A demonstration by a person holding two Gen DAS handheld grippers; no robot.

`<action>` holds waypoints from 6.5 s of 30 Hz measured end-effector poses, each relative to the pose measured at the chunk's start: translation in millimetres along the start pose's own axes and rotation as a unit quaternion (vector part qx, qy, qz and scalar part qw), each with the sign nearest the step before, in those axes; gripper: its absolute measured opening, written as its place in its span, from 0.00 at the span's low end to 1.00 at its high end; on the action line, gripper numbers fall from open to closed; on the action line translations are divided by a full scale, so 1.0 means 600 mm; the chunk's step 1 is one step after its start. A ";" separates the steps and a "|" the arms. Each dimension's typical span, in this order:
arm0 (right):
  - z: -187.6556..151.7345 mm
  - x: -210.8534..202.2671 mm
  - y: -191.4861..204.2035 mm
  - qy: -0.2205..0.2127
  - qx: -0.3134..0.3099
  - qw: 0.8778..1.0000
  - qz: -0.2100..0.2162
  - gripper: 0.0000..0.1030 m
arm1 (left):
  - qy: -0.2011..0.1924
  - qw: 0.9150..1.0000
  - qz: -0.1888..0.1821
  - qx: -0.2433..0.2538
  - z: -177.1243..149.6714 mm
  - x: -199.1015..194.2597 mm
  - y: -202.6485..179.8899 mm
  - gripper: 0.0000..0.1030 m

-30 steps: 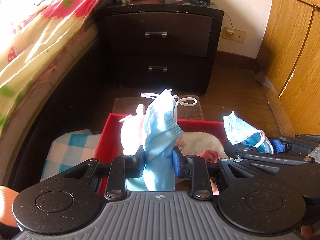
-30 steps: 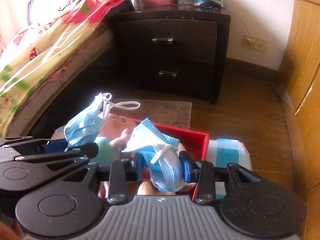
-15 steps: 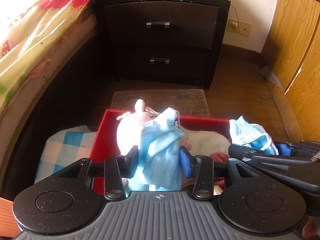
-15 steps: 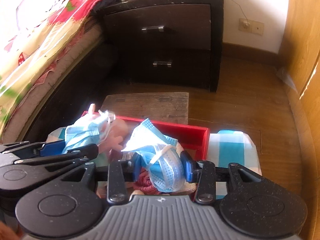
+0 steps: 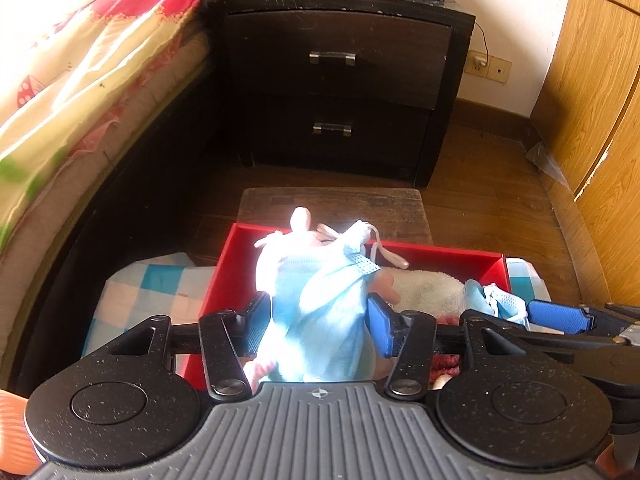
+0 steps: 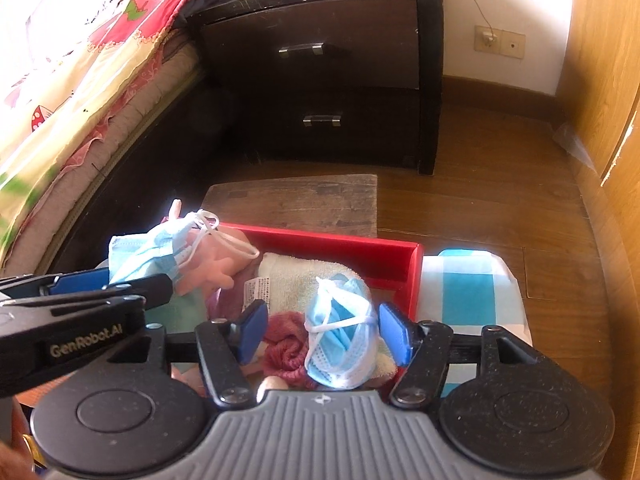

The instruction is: Organize soft objects

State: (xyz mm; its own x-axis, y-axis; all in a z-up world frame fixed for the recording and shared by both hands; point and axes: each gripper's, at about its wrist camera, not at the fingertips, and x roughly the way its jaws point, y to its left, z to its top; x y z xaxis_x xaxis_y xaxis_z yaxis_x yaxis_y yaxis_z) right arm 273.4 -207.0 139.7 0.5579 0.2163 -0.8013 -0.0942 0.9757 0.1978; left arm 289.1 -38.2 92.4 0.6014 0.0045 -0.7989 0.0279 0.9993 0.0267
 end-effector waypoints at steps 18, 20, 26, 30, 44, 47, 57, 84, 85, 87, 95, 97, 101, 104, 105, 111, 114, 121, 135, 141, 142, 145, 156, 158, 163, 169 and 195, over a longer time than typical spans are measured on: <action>-0.025 -0.049 0.003 -0.002 -0.002 1.000 0.000 0.39 | -0.013 1.000 0.007 -0.012 -0.018 -0.059 0.030 0.54; -0.029 -0.060 0.004 -0.005 -0.003 1.000 0.001 0.39 | -0.014 1.000 0.006 -0.010 -0.024 -0.069 0.029 0.54; -0.046 -0.086 0.008 -0.010 -0.007 1.000 -0.002 0.39 | -0.011 1.000 0.005 -0.011 -0.047 -0.084 0.030 0.55; -0.058 -0.093 0.010 -0.007 -0.007 1.000 -0.005 0.39 | -0.007 1.000 0.004 -0.010 -0.060 -0.089 0.031 0.55; -0.112 -0.128 0.012 -0.006 0.000 1.000 0.017 0.39 | -0.018 1.000 -0.019 -0.013 -0.128 -0.136 0.024 0.56; -0.135 -0.138 0.009 -0.003 0.005 1.000 0.025 0.39 | -0.022 1.000 -0.021 -0.007 -0.152 -0.147 0.021 0.56; -0.198 -0.177 0.012 -0.002 -0.001 0.999 0.048 0.39 | -0.043 0.999 -0.023 0.004 -0.216 -0.186 0.017 0.62; -0.406 -0.293 0.004 -0.115 0.000 0.993 0.033 0.46 | -0.061 0.993 -0.077 -0.069 -0.428 -0.238 0.044 0.78; -0.408 -0.289 0.004 -0.114 -0.004 0.993 0.028 0.46 | -0.061 0.993 -0.076 -0.072 -0.431 -0.235 0.045 0.79; -0.411 -0.283 0.003 -0.113 -0.005 0.993 0.025 0.47 | -0.062 0.992 -0.077 -0.077 -0.433 -0.230 0.046 0.79; -0.416 -0.261 -0.003 -0.103 0.000 0.994 0.027 0.47 | -0.055 0.992 -0.078 -0.085 -0.436 -0.207 0.045 0.80; -0.416 -0.259 -0.004 -0.104 0.002 0.994 0.028 0.47 | -0.053 0.992 -0.078 -0.086 -0.436 -0.202 0.044 0.80; -0.416 -0.253 -0.004 -0.099 0.001 0.995 0.031 0.48 | -0.046 0.992 -0.079 -0.083 -0.438 -0.193 0.041 0.81; -0.417 -0.250 -0.003 -0.096 -0.001 0.995 0.032 0.48 | -0.041 0.992 -0.080 -0.085 -0.440 -0.189 0.039 0.81; -0.418 -0.250 -0.002 -0.095 -0.002 0.995 0.032 0.48 | -0.040 0.992 -0.081 -0.087 -0.440 -0.188 0.040 0.81; -0.418 -0.249 -0.003 -0.096 -0.001 0.995 0.028 0.48 | -0.038 0.991 -0.085 -0.092 -0.441 -0.187 0.042 0.81; -0.419 -0.248 -0.002 -0.096 -0.002 0.995 0.027 0.48 | -0.037 0.991 -0.085 -0.092 -0.441 -0.188 0.042 0.81; -0.419 -0.247 -0.001 -0.096 -0.003 0.995 0.027 0.48 | -0.040 0.991 -0.086 -0.092 -0.441 -0.189 0.041 0.81; -0.421 -0.243 0.002 -0.094 -0.006 0.995 0.026 0.48 | -0.046 0.992 -0.077 -0.086 -0.440 -0.191 0.038 0.81; -0.421 -0.242 0.003 -0.094 -0.006 0.995 0.027 0.48 | -0.046 0.992 -0.076 -0.085 -0.440 -0.192 0.038 0.81; -0.421 -0.242 0.003 -0.094 -0.006 0.995 0.026 0.48 | -0.047 0.993 -0.074 -0.083 -0.440 -0.192 0.038 0.81; -0.421 -0.242 0.002 -0.093 -0.006 0.995 0.027 0.48 | -0.052 0.994 -0.066 -0.076 -0.440 -0.194 0.035 0.81; -0.423 -0.244 0.002 -0.097 -0.005 0.995 0.032 0.48 | -0.057 0.994 -0.066 -0.072 -0.439 -0.199 0.034 0.80; -0.423 -0.245 0.002 -0.098 -0.004 0.995 0.032 0.48 | -0.061 0.994 -0.064 -0.071 -0.441 -0.201 0.033 0.80; -0.423 -0.247 0.001 -0.101 -0.003 0.994 0.034 0.48 | -0.075 0.993 -0.062 -0.064 -0.441 -0.205 0.032 0.80; -0.422 -0.248 0.000 -0.106 -0.002 0.994 0.034 0.51 | -0.095 0.992 -0.058 -0.056 -0.443 -0.211 0.031 0.81; -0.425 -0.232 -0.021 -0.099 0.015 0.995 0.008 0.60 | -0.087 0.990 -0.092 -0.068 -0.442 -0.207 0.042 0.95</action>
State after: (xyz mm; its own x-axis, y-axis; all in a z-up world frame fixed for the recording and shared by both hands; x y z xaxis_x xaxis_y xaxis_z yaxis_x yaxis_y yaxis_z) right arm -13.3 -240.7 104.8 0.7085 0.2169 -0.6716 -0.0811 0.9703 0.2279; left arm 3.0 -3.5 32.9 0.7248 -0.1727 -0.6670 0.0489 0.9785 -0.2001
